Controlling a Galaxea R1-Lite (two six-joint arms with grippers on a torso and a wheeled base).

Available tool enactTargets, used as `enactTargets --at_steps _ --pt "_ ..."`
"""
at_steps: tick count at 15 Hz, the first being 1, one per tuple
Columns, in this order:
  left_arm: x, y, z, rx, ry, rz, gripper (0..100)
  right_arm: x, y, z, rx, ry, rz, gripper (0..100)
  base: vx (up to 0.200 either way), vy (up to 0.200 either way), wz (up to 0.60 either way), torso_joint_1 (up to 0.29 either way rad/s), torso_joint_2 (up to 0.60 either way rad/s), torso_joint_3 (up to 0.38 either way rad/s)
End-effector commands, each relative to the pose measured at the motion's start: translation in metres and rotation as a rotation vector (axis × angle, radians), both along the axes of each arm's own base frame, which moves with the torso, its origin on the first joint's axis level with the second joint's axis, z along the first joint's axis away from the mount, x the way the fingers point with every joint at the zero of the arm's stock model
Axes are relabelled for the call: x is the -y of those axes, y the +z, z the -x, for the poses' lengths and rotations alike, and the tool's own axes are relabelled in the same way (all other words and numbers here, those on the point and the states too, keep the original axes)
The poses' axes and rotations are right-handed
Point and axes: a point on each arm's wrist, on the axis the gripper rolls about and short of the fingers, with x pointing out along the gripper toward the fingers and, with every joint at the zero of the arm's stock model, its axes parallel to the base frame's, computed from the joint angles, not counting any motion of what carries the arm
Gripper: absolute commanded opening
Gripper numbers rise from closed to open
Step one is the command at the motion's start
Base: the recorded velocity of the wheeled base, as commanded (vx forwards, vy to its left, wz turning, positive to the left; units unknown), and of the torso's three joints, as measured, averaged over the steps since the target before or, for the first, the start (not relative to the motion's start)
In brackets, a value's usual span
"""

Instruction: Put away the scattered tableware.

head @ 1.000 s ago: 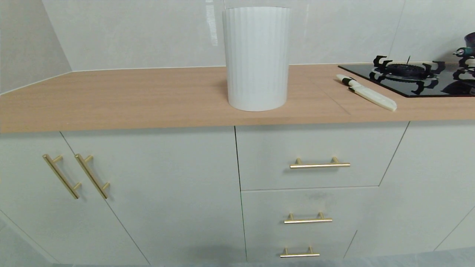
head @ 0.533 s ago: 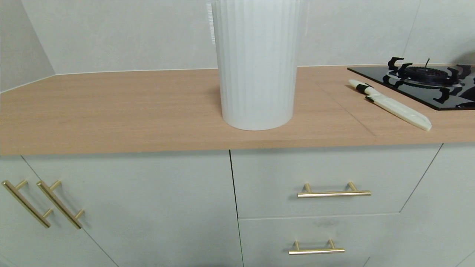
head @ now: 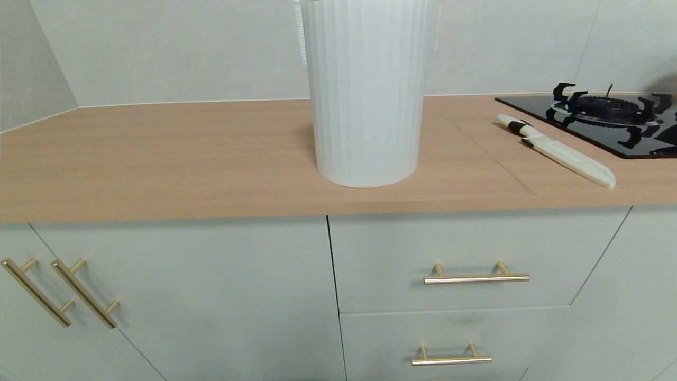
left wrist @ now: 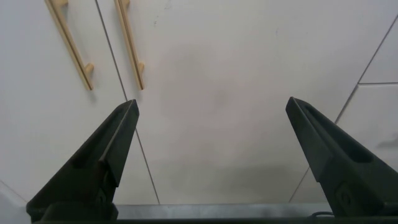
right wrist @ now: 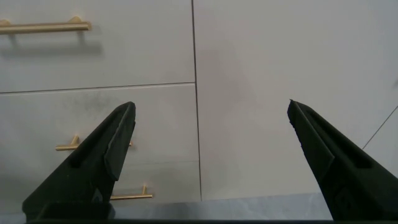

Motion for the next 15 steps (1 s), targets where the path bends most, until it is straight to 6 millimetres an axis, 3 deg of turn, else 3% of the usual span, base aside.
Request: enactTargets --at_steps 1,6,15 --pt "0.0000 0.0000 0.0000 0.000 0.001 0.001 100 0.0000 0.0001 -0.0001 -0.001 0.000 0.000 100 0.000 0.000 0.00 0.000 0.00 0.000" --pt "0.0000 0.0000 0.0000 0.000 0.001 0.001 100 0.0000 0.0001 -0.0001 -0.001 0.000 0.000 100 0.000 0.000 0.00 0.003 -0.07 -0.064" --pt "0.0000 0.0000 0.0000 0.000 0.001 0.001 100 0.0000 0.0001 -0.0001 -0.001 0.000 0.000 100 0.000 0.000 0.00 0.084 -0.42 -0.337"
